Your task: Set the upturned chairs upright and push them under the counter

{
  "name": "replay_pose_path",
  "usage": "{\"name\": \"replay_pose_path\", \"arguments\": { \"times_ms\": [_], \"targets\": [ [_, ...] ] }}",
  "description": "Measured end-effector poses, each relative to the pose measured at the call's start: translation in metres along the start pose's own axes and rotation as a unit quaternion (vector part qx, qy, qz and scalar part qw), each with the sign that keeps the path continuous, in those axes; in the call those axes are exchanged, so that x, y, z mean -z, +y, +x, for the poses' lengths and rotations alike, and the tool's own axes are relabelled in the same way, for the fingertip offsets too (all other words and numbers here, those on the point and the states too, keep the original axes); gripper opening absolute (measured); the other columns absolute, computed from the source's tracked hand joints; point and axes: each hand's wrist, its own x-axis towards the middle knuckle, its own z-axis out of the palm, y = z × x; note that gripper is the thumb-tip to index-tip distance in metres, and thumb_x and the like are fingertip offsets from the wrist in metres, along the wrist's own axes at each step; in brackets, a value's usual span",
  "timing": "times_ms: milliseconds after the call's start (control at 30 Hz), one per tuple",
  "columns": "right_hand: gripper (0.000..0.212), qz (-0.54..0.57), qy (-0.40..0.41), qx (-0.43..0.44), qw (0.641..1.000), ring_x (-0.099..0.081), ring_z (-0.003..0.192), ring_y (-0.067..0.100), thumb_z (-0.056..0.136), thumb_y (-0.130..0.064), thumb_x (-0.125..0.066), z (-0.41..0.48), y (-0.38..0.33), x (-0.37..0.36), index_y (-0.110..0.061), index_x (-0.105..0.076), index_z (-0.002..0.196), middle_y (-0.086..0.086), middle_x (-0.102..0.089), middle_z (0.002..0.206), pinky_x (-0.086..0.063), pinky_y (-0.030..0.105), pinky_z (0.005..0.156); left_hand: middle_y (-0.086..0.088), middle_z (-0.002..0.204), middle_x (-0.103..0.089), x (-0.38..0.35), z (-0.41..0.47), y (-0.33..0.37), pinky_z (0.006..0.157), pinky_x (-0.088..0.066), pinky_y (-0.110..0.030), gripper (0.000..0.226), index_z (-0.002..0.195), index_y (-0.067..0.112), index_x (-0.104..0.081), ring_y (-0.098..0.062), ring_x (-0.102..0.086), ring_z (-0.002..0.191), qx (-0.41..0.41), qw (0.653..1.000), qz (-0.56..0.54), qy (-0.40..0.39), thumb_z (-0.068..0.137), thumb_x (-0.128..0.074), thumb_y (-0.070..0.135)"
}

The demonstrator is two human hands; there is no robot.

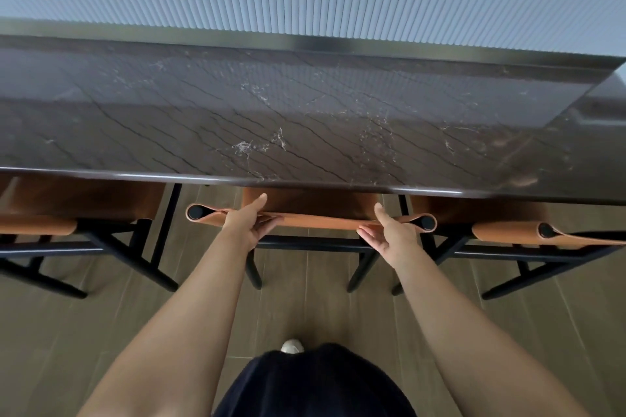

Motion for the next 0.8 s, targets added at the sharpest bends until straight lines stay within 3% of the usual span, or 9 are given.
{"name": "replay_pose_path", "arguments": {
  "times_ms": [100,167,300,400,533,600,700,800],
  "targets": [
    [0.051,-0.136,-0.047,0.016,0.989,-0.069,0.098,0.03,0.085,-0.046,-0.066,-0.011,-0.001,0.019,-0.006,-0.05,0.113,0.016,-0.066,0.114,-0.058,0.048,0.084,-0.014,0.121,-0.059,-0.005,-0.022,-0.018,0.059,-0.061,-0.038,0.055,0.122,0.003,-0.051,-0.028,-0.067,0.094,-0.053,0.999,0.0,0.011,0.082,-0.076,0.03],
    [0.06,-0.159,-0.059,0.036,0.985,-0.068,0.102,0.027,0.09,-0.053,-0.058,-0.022,-0.001,0.03,-0.008,-0.05,0.128,0.014,-0.066,0.121,-0.057,0.045,0.089,-0.01,0.126,-0.058,-0.005,-0.038,-0.033,0.062,-0.06,-0.036,0.054,0.126,0.007,-0.049,-0.024,-0.065,0.1,-0.089,0.996,-0.014,0.011,0.086,-0.071,0.035],
    [0.053,-0.127,-0.124,0.052,0.983,-0.066,0.105,0.025,0.096,-0.048,-0.053,-0.054,0.005,0.051,-0.008,-0.052,0.132,0.014,-0.067,0.117,-0.052,0.043,0.098,-0.006,0.137,-0.054,0.002,-0.074,-0.067,0.089,-0.055,-0.041,0.052,0.136,0.013,-0.045,-0.023,-0.059,0.111,-0.145,0.989,-0.017,-0.022,0.093,-0.062,0.036],
    [0.052,-0.143,-0.19,0.071,0.969,-0.061,0.114,0.024,0.099,-0.047,-0.047,-0.079,0.014,0.067,-0.011,-0.048,0.137,0.012,-0.063,0.126,-0.047,0.042,0.104,-0.005,0.136,-0.056,0.013,-0.106,-0.09,0.093,-0.051,-0.04,0.042,0.135,0.02,-0.048,-0.022,-0.058,0.115,-0.189,0.981,-0.028,-0.032,0.095,-0.059,0.032],
    [0.043,-0.206,-0.21,0.107,0.95,-0.063,0.107,0.017,0.1,-0.049,-0.045,-0.104,0.029,0.081,-0.018,-0.052,0.129,0.004,-0.066,0.117,-0.054,0.036,0.087,-0.001,0.133,-0.057,0.033,-0.143,-0.114,0.097,-0.046,-0.038,0.046,0.142,0.02,-0.045,-0.018,-0.051,0.121,-0.23,0.973,-0.01,-0.012,0.098,-0.055,0.028],
    [0.037,-0.23,-0.215,0.12,0.942,-0.064,0.106,0.017,0.1,-0.049,-0.045,-0.113,0.039,0.085,-0.021,-0.056,0.121,0.004,-0.068,0.116,-0.054,0.035,0.085,-0.001,0.125,-0.062,0.048,-0.161,-0.124,0.099,-0.046,-0.038,0.038,0.136,0.019,-0.052,-0.019,-0.053,0.122,-0.241,0.97,-0.01,0.005,0.097,-0.055,0.023],
    [0.036,-0.261,-0.238,0.124,0.927,-0.064,0.106,0.017,0.101,-0.046,-0.043,-0.123,0.057,0.086,-0.022,-0.062,0.121,0.004,-0.068,0.118,-0.053,0.039,0.092,0.007,0.107,-0.068,0.073,-0.18,-0.134,0.103,-0.044,-0.039,0.024,0.119,0.022,-0.063,-0.01,-0.06,0.107,-0.257,0.965,-0.015,0.052,0.096,-0.056,0.018],
    [0.032,-0.291,-0.268,0.127,0.91,-0.064,0.107,0.016,0.101,-0.041,-0.045,-0.134,0.075,0.08,-0.026,-0.063,0.123,0.003,-0.067,0.121,-0.054,0.037,0.091,0.007,0.111,-0.068,0.1,-0.194,-0.143,0.108,-0.038,-0.041,0.02,0.109,0.025,-0.066,-0.007,-0.059,0.107,-0.274,0.958,-0.025,0.082,0.094,-0.057,0.015]
  ]
}}
